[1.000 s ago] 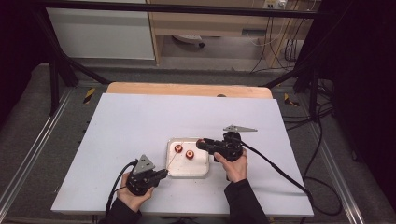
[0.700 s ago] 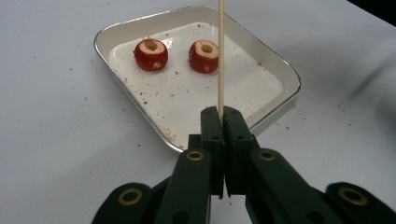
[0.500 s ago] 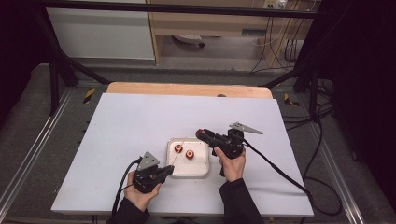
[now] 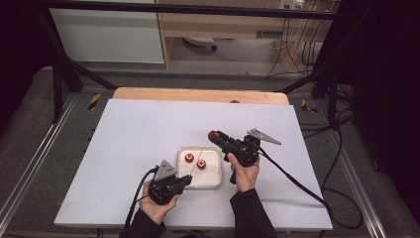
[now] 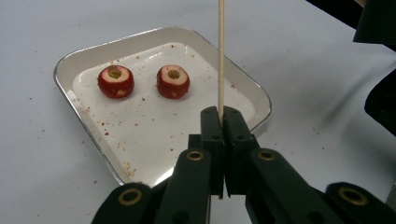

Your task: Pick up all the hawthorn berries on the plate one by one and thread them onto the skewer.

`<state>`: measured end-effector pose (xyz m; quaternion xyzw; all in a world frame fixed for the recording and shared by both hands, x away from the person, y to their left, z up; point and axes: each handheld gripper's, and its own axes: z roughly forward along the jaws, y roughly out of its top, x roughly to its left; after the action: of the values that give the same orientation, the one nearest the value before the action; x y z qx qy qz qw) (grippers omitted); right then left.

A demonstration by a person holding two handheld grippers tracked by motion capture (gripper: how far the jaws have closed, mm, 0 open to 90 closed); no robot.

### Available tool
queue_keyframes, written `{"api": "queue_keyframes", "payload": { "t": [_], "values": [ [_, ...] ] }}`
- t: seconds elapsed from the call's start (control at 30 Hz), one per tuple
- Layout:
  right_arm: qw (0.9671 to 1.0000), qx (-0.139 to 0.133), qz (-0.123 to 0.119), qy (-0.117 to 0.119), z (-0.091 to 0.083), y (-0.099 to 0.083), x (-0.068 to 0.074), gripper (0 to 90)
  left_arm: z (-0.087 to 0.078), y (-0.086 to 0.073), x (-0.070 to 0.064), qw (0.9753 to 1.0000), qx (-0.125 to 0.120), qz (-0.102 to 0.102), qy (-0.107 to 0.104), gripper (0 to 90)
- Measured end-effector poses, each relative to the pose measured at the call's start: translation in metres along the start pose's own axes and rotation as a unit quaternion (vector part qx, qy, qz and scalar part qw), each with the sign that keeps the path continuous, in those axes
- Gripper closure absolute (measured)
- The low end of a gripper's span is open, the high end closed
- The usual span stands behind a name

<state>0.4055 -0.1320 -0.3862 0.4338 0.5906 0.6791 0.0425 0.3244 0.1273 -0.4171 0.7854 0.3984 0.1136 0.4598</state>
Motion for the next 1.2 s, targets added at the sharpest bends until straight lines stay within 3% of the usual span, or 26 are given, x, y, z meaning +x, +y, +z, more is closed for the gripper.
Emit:
{"api": "queue_keyframes", "payload": {
  "t": [0.13,0.6,1.2],
  "values": [
    [0.9999,-0.013,0.007,0.005,0.001,0.0,0.001,61.4,0.002,0.003,-0.001,1.0,-0.003,-0.001,0.0,88.2],
    [0.9996,-0.021,0.01,0.016,0.003,-0.003,0.001,61.4,0.005,0.008,-0.005,1.0,-0.007,-0.003,-0.003,88.2],
    [0.9996,-0.017,0.013,0.02,0.005,-0.01,0.002,61.5,0.009,0.01,-0.006,0.9997,-0.018,-0.015,-0.003,88.2]
  ]
}}
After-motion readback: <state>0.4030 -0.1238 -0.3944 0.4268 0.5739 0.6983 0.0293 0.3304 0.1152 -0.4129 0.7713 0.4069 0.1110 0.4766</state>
